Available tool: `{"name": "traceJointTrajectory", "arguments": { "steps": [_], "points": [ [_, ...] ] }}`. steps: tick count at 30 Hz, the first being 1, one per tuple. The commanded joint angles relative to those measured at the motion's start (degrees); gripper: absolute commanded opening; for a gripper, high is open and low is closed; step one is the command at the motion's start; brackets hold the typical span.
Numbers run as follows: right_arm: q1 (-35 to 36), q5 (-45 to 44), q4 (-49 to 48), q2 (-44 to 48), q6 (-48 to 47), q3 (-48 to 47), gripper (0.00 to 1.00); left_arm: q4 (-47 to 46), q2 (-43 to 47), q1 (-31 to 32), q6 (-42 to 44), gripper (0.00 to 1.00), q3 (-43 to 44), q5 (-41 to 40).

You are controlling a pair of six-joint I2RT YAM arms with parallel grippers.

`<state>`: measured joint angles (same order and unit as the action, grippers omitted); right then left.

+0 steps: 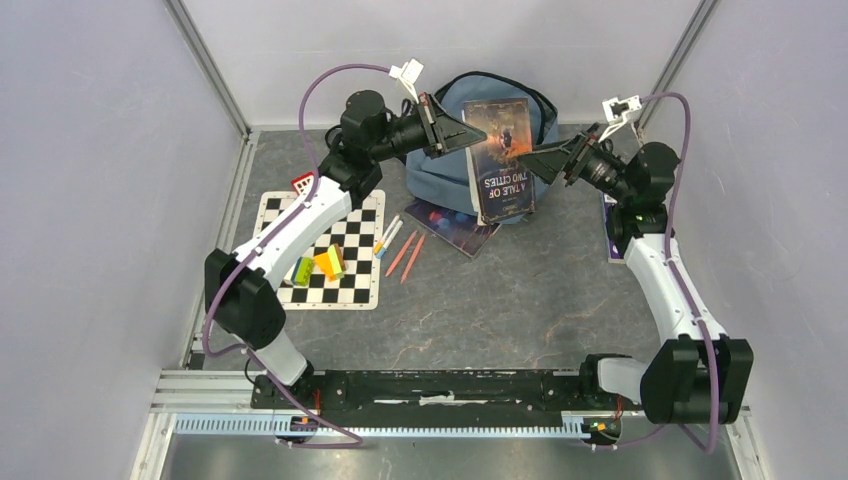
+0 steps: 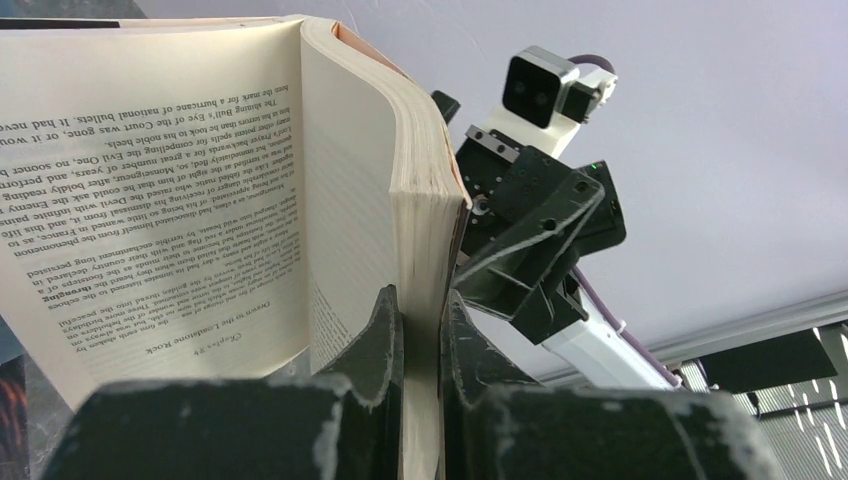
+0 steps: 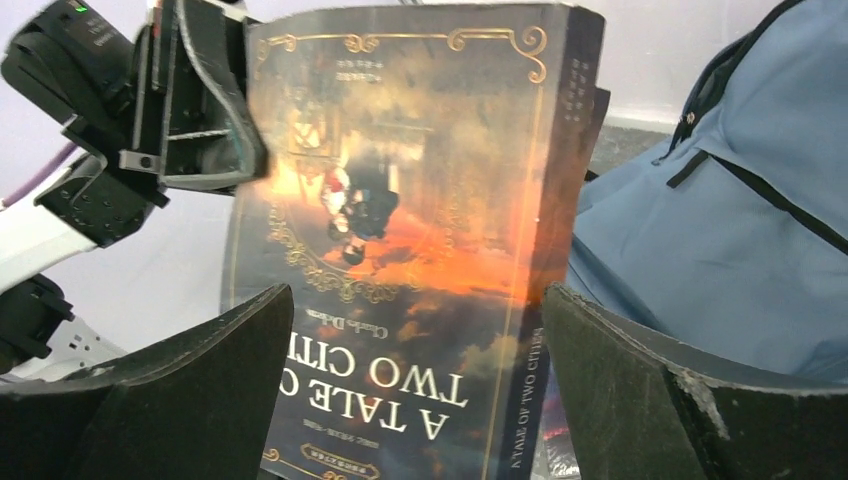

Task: Pack the student bag
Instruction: Pick up the book from the center of the board.

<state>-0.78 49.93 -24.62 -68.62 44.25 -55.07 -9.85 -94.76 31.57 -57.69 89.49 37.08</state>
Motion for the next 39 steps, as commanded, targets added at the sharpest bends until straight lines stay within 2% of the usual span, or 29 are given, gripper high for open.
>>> {"name": "traceJointTrajectory", "arguments": {
  "steps": [1,6,8,12,15,18,21,24,26,29,30,31,32,34,39],
  "points": [
    [-0.1,2.8,5.4,-3.6,-8.8,-5.8,0.98,-11.2,5.3,-0.3,1.1,0.02,3.4,2.0],
    [0.2,5.4,10.3,-8.1,-13.5,-9.6,0.98,-12.3,5.5,-0.3,1.1,0.02,3.8,2.5],
    [0.5,9.0,6.2,-9.6,-10.1,-9.6,0.98,-12.4,5.5,-0.3,1.4,0.02,3.7,2.5],
    [5.8,13.1,-3.1,-12.0,-2.7,-9.6,0.95,-13.8,5.4,-0.3,1.1,0.02,3.5,2.7],
    [7.7,13.4,-10.9,-12.7,2.9,-9.0,0.85,-13.3,5.7,-0.3,2.4,0.02,3.1,2.2],
    [7.9,13.4,-21.5,-12.7,10.5,-6.7,0.66,-12.0,6.3,-0.3,4.5,0.02,2.4,1.5],
    [7.8,11.7,-21.9,-12.2,10.8,-5.9,0.37,-9.3,6.8,-0.3,7.0,0.02,2.5,0.8],
    [7.8,8.8,-21.0,-11.5,9.7,-5.8,0.12,-5.8,7.0,-0.4,9.2,0.04,3.1,0.1],
    [7.5,6.5,-18.5,-10.5,7.0,-6.2,0.0,-3.0,7.5,-0.6,10.9,0.18,2.7,-1.6],
    [5.8,1.7,-10.2,-8.0,-0.6,-7.3,0.0,3.3,9.1,-1.0,14.3,0.73,0.8,-8.8],
    [4.8,-0.7,-5.6,-7.0,-3.7,-7.8,0.0,5.6,9.6,-1.3,15.2,0.87,-0.3,-12.4],
    [4.0,-4.3,-1.0,-5.9,-7.6,-8.8,0.0,7.4,10.2,-1.7,15.5,0.95,-1.3,-15.7],
    [3.4,-7.1,4.2,-5.3,-11.0,-9.7,0.0,10.2,10.5,-2.2,14.9,0.99,-2.3,-20.0],
    [2.6,-15.2,12.2,-3.8,-18.0,-12.3,0.0,15.9,9.9,-4.1,12.1,1.0,-3.5,-25.5],
    [2.3,-34.2,27.7,-3.7,-28.3,-18.7,0.0,25.6,3.5,-7.3,6.1,1.0,-3.9,-28.9]
  ]
}}
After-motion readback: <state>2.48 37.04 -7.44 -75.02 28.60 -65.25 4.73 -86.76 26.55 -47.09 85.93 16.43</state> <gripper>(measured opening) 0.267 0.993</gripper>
